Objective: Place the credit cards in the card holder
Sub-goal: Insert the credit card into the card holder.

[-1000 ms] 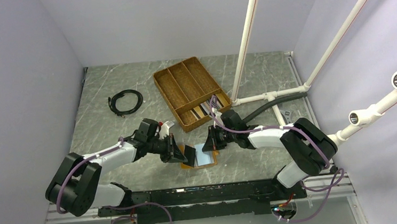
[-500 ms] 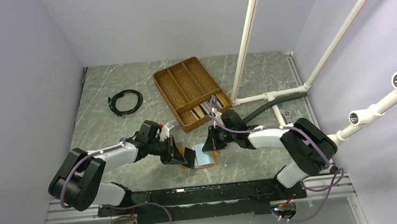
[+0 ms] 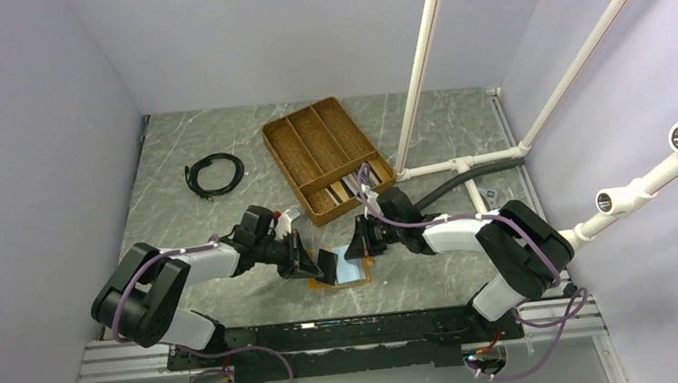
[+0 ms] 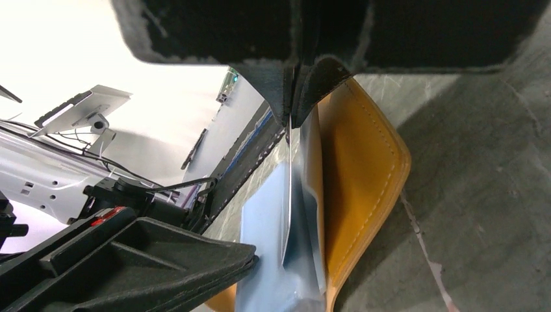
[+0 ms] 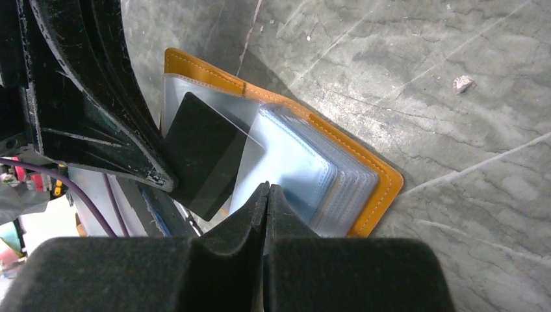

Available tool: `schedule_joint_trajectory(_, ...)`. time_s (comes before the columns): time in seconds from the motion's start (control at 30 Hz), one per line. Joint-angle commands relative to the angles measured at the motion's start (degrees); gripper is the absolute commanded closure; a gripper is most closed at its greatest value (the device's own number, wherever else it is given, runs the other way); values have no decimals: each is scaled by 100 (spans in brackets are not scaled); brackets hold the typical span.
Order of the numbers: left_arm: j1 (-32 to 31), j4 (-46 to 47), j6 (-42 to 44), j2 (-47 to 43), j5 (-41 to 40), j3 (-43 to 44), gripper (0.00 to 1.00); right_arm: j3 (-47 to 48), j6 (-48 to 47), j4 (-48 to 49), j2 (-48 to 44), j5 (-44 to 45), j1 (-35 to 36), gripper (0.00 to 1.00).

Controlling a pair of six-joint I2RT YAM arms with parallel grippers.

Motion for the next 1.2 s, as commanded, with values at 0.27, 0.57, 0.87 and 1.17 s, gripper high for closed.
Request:
schedule_joint_trajectory(0.27, -117, 1239, -720, -28, -635, -399, 100, -112, -75, 20, 137, 64, -18, 100)
schedule_joint_trajectory(0.57, -336, 1141, -1023, -464, -1361, -523, 100, -190, 13, 183, 185, -3, -14, 100)
schedule_joint_trajectory(0.87, -536, 1539, -1315, -366, -1459, -601, 100, -202, 26, 180, 138, -13, -14, 100)
schedule_joint_trajectory(1.17, -765, 1931, -1603, -272, -1731, -741, 100, -316, 184, 251, -7, -54, -14, 100)
